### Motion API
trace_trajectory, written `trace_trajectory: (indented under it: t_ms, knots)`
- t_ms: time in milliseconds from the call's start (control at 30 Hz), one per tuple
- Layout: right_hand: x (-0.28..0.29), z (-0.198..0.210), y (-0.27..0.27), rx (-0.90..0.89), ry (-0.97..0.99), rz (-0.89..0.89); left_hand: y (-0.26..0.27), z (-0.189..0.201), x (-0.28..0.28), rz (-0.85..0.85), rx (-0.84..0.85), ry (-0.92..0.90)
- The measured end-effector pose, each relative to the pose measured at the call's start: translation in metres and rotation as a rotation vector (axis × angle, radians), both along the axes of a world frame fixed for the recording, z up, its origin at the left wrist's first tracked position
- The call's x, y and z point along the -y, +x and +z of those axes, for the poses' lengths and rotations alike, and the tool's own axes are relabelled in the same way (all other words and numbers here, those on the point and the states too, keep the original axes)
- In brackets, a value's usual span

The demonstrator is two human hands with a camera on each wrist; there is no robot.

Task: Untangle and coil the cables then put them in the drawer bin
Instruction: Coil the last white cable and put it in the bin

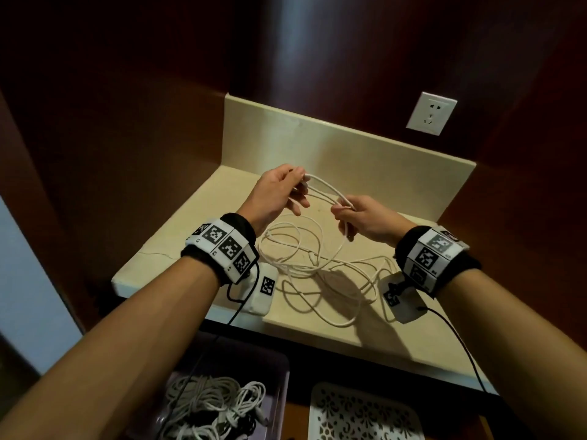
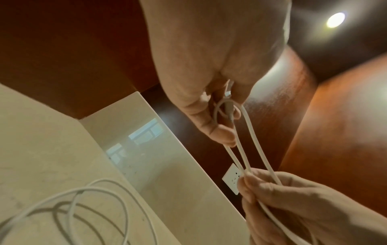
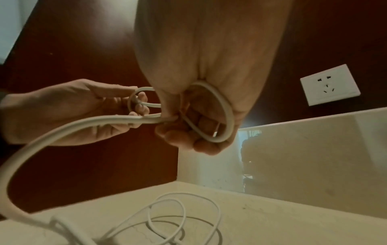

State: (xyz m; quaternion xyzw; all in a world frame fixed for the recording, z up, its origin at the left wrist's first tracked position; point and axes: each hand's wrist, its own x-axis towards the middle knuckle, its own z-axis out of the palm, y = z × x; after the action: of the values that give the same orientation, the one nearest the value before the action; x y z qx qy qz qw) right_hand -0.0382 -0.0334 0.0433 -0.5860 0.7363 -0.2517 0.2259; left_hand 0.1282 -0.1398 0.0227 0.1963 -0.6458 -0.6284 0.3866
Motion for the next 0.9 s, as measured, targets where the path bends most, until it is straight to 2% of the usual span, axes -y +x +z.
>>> trace_trajectory:
  t_ms: [100, 167, 233, 367, 433, 500, 667, 733, 900]
  knots:
    - [-0.003, 0.003, -0.006, -0.244, 0.041, 0.024, 0.006, 0.004, 0.002, 0.104, 0.177, -0.118]
    - [-0.004, 0.002, -0.01, -0.328, 0.067, 0.035, 0.009, 0.008, 0.002, 0.153, 0.275, -0.254]
    - [-0.004, 0.001, -0.011, -0.376, 0.071, 0.042, 0.006, 0.013, -0.004, 0.134, 0.413, -0.409]
    - [-0.003, 0.002, -0.003, -0.501, 0.057, 0.082, -0.015, 0.009, -0.009, 0.182, 1.014, -0.895]
    - [-0.003, 0.003, 0.001, -0.571, 0.057, 0.104, -0.022, 0.006, -0.008, 0.162, 1.198, -1.025]
    - [-0.004, 0.003, 0.001, -0.611, 0.044, 0.113, -0.026, 0.004, -0.009, 0.137, 1.202, -1.016]
    - [-0.008, 0.002, -0.002, -0.645, 0.016, 0.08, -0.032, -0.006, -0.008, -0.033, 1.019, -0.706]
    - [-0.01, 0.001, -0.004, -0.665, 0.01, 0.071, -0.032, -0.008, -0.009, -0.026, 0.962, -0.631]
    - [-0.014, -0.003, -0.016, -0.843, 0.033, 0.054, -0.029, -0.01, -0.012, 0.032, 0.872, -0.606]
